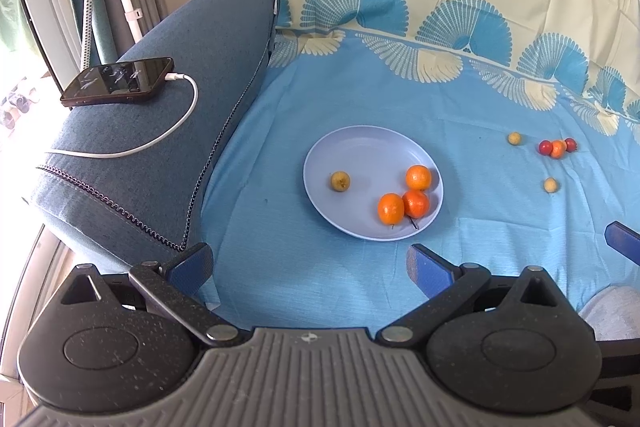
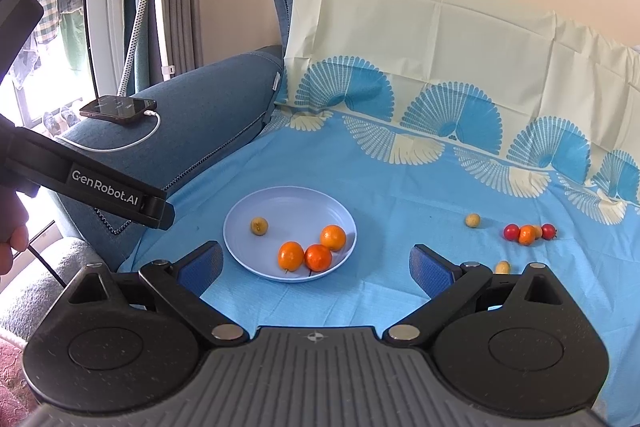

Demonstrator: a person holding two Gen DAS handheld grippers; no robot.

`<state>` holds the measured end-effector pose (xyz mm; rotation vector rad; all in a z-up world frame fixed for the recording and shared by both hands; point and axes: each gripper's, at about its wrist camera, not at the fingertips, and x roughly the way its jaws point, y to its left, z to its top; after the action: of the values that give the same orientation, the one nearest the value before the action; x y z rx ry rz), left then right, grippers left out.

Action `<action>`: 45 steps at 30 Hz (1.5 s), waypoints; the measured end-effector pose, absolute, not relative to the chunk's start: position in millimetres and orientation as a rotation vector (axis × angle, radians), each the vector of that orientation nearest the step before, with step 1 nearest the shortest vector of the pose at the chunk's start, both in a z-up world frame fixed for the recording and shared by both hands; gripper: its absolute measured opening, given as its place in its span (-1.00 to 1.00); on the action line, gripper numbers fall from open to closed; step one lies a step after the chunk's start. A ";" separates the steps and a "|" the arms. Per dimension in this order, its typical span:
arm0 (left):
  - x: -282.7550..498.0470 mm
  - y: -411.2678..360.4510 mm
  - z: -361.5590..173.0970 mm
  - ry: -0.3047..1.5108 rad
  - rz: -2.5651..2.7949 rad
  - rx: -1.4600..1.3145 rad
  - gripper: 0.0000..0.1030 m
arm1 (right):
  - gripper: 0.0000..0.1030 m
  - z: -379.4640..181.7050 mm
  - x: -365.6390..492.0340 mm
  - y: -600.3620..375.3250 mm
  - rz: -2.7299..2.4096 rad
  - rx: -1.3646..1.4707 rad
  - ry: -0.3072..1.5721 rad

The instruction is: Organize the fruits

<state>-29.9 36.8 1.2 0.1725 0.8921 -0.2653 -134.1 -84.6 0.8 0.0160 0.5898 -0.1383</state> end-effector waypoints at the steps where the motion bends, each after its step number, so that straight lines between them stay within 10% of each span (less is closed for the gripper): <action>1: -29.2 36.1 0.7 0.894 -0.266 0.174 0.99 | 0.93 0.4 -133.8 -85.0 -0.139 0.018 0.591; 45: -0.5 -21.9 -1.1 0.915 -0.303 0.246 0.99 | 0.93 -18.2 -123.0 -146.1 -0.272 0.163 0.626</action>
<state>-0.5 -21.9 -1.1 0.2459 0.9145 -0.3026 -123.0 -146.1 -18.2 0.1629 0.6260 -0.2718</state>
